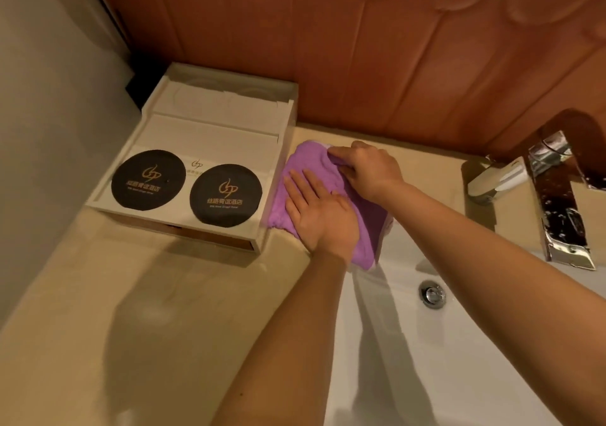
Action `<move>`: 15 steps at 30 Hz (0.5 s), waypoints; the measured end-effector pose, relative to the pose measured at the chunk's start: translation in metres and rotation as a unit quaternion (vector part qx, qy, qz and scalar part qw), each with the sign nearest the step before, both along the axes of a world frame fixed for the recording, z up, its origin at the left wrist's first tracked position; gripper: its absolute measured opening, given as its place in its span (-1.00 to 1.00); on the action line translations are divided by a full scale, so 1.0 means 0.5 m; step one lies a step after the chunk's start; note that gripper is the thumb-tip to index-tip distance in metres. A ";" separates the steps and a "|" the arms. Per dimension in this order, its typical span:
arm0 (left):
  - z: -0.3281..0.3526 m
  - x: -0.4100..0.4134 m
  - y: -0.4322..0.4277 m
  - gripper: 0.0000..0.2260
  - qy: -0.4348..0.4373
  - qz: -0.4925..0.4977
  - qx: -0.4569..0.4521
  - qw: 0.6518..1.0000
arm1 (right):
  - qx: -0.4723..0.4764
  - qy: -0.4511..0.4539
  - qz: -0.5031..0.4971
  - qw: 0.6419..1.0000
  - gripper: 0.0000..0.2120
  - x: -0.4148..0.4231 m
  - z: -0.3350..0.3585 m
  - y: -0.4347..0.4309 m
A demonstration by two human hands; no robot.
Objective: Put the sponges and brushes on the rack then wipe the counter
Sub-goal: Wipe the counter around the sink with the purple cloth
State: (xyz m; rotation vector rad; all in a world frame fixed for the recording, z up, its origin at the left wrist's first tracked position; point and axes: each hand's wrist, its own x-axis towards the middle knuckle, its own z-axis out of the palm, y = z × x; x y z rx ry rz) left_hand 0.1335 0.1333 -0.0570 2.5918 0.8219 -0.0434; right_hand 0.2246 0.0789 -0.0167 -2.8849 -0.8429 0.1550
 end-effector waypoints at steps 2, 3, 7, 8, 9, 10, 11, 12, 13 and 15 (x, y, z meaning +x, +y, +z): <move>0.009 0.024 0.010 -0.45 0.016 -0.011 -0.010 1.000 | -0.004 -0.021 0.000 1.000 -0.67 0.024 -0.010 -0.005; 0.014 0.033 0.020 -0.45 0.027 -0.026 -0.008 0.999 | -0.016 -0.041 -0.010 0.999 -0.65 0.032 -0.014 -0.008; 0.030 0.043 0.065 -0.45 0.079 -0.119 0.084 0.986 | 0.034 -0.164 -0.084 0.982 -0.65 0.007 -0.032 -0.021; 0.033 0.044 0.076 -0.46 0.081 -0.138 0.111 0.981 | 0.081 -0.176 -0.088 0.977 -0.66 -0.010 -0.038 -0.023; 0.032 0.048 0.085 -0.47 0.084 -0.164 0.133 0.974 | 0.109 -0.150 -0.087 0.979 -0.64 -0.028 -0.044 -0.023; 0.030 0.053 0.091 -0.46 0.090 -0.196 0.143 0.966 | 0.119 -0.093 -0.093 0.984 -0.59 -0.044 -0.047 -0.022; 0.024 0.057 0.095 -0.45 0.102 -0.222 0.140 0.960 | 0.111 -0.014 -0.105 0.988 -0.56 -0.058 -0.049 -0.021; 0.018 0.064 0.097 -0.43 0.112 -0.240 0.131 0.955 | 0.088 0.043 -0.117 0.988 -0.54 -0.064 -0.057 -0.023; 0.011 0.068 0.099 -0.42 0.119 -0.246 0.125 0.954 | 0.057 0.069 -0.116 0.989 -0.53 -0.064 -0.066 -0.025; -0.001 0.076 0.101 -0.43 0.116 -0.237 0.129 0.956 | 0.022 0.071 -0.094 0.993 -0.51 -0.051 -0.078 -0.026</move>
